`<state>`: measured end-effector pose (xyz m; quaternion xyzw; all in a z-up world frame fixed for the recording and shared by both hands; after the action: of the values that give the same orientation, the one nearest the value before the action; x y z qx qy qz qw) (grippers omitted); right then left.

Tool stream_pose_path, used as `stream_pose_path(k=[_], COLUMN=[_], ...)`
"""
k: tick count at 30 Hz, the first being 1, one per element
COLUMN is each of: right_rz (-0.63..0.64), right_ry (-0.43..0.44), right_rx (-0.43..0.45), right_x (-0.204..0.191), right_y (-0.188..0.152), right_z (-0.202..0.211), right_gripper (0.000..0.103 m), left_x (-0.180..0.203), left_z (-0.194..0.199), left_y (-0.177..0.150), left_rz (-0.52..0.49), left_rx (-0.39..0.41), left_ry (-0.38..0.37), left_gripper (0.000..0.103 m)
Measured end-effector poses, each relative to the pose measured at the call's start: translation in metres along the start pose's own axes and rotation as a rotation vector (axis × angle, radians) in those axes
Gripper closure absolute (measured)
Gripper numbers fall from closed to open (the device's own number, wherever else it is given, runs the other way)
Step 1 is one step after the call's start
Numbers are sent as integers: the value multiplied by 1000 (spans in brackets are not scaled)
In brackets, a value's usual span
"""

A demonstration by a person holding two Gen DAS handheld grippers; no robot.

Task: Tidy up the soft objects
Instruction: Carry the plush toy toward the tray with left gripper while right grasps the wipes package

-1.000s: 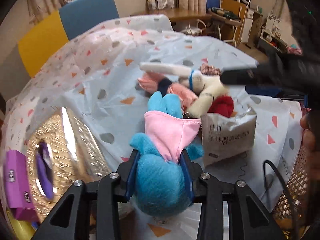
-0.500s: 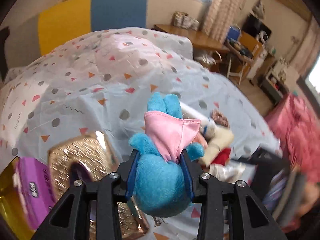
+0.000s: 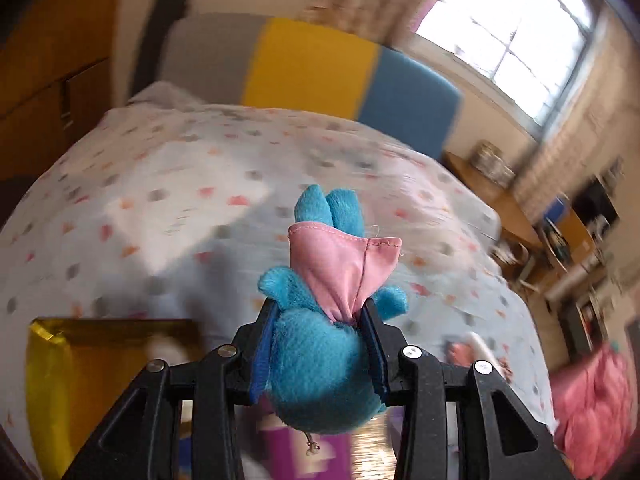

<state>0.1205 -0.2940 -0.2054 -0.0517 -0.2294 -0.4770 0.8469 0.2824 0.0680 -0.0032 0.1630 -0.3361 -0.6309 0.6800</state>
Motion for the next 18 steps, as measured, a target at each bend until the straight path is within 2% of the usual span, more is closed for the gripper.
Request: stream_pose_path(k=[5, 11, 15, 18], right_rz=[8, 15, 20, 20], right_ry=[-14, -25, -37, -40], right_rx=[-10, -13, -18, -20], right_x=[-6, -12, -14, -16], right_y=[5, 3, 3, 3], right_z=[-2, 0, 0, 0], right_gripper=[45, 45, 45, 45], left_x=[-86, -168, -195, -201], left_z=[9, 11, 2, -8], left_y=[-29, -97, -144, -168], left_rz=[95, 210, 249, 268], left_rx=[-5, -48, -109, -155], left_ry=[105, 189, 210, 201], left_gripper=[62, 62, 62, 60])
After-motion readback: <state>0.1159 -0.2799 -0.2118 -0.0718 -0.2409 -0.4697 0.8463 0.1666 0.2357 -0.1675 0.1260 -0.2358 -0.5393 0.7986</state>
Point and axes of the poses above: each gripper's, at about its wrist camera, not at the fingertips, and z roughly against the way its jaws point, x to its right, y to its top, the point moved 9 cm from there along -z, roughly the way its jaws point, and after that the axes turned 4 degrees about -z, right-handed, at the moved point
